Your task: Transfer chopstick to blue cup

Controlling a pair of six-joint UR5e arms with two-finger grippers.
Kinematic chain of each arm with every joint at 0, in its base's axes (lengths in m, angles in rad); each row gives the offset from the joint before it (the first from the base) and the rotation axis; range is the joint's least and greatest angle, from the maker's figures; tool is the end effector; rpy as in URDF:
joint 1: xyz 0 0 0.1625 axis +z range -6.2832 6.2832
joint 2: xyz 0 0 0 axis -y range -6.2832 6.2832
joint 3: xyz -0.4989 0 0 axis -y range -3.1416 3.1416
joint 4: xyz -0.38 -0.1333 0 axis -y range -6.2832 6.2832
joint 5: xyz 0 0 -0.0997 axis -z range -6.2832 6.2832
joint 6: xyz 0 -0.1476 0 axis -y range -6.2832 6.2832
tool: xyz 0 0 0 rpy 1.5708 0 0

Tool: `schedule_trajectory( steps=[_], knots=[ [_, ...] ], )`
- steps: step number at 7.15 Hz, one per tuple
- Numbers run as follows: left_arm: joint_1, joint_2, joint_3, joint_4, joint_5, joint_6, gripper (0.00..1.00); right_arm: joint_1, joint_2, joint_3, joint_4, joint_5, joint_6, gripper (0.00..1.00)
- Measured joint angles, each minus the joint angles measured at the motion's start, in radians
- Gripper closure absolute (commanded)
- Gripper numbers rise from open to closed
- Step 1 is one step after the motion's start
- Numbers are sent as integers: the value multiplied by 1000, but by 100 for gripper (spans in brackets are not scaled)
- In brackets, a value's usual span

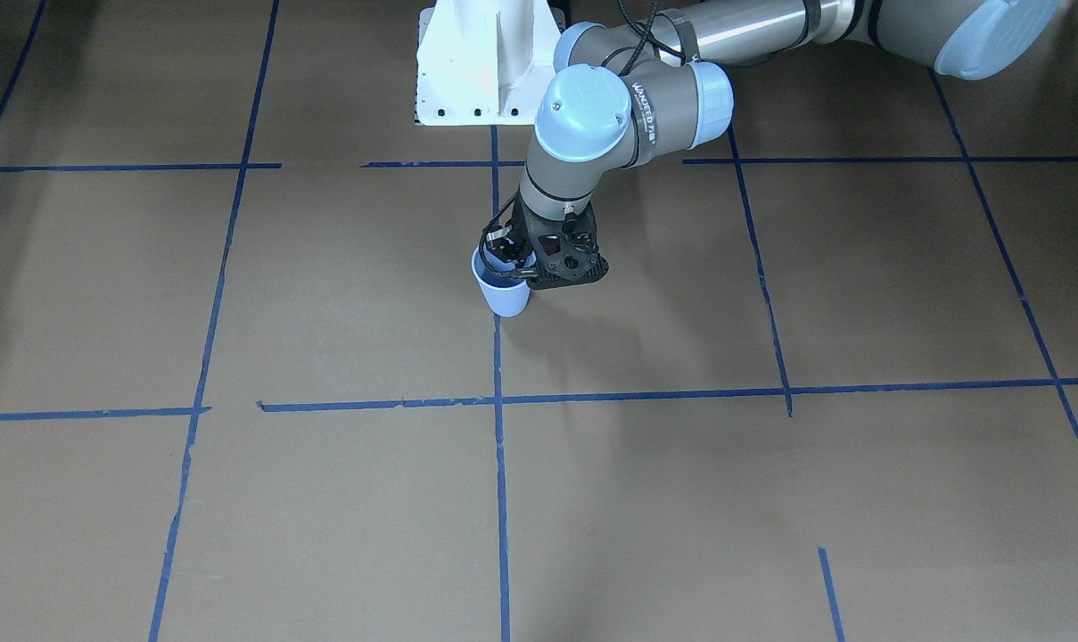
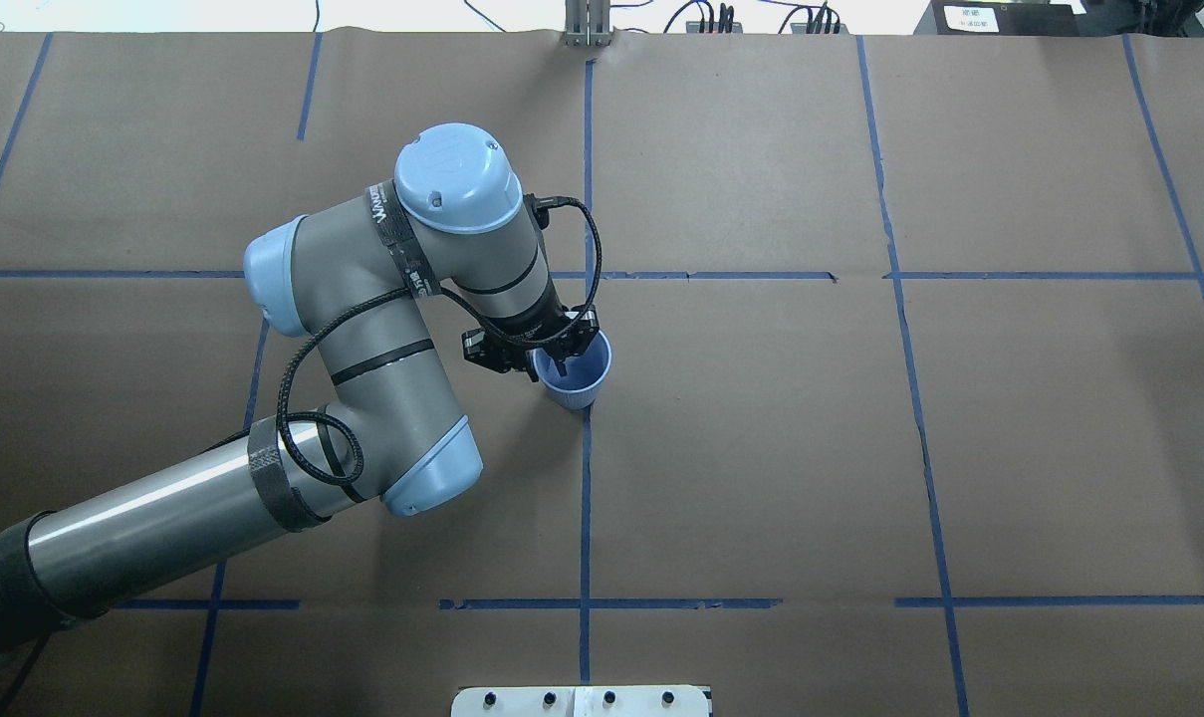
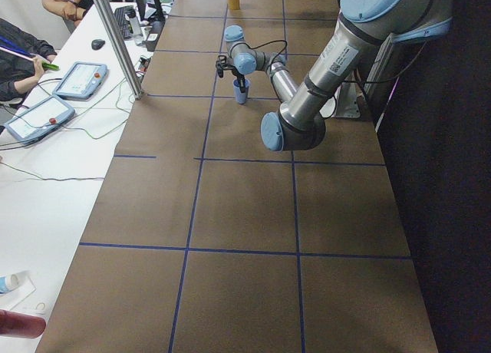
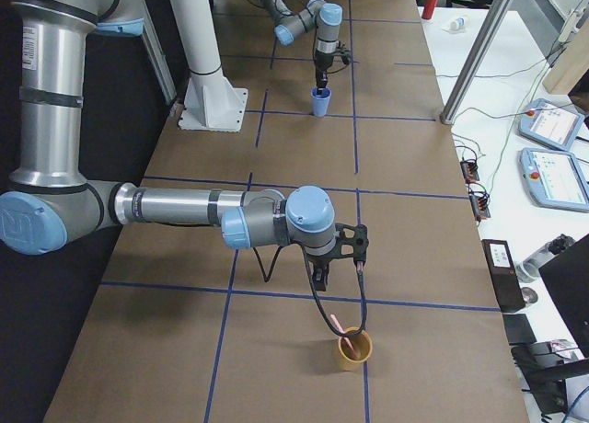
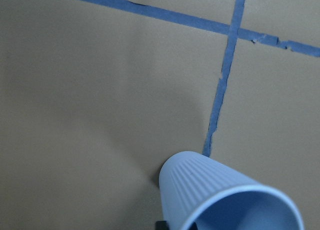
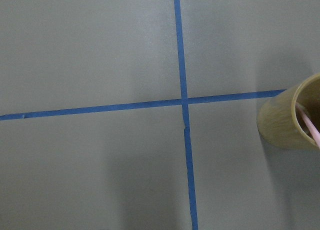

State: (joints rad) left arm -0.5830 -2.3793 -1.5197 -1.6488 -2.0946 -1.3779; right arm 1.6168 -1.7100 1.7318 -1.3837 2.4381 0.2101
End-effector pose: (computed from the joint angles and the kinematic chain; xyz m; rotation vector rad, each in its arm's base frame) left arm 0.6340 -0.4893 0.2578 -0.1473 0.9403 -0.1415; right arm 0.0404 -0.4266 0.7210 0.1242 -0.8777 0.1486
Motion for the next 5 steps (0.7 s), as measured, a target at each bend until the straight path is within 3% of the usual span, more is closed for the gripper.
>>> schedule_trajectory(
  steps=[3, 5],
  knots=[
    [-41, 7, -46, 14, -12, 2, 0, 0, 1, -4, -1, -2, -6, 0],
    [-169, 28, -213, 255, -100, 127, 0, 0, 2, -17, -1, -9, -18, 0]
  ],
)
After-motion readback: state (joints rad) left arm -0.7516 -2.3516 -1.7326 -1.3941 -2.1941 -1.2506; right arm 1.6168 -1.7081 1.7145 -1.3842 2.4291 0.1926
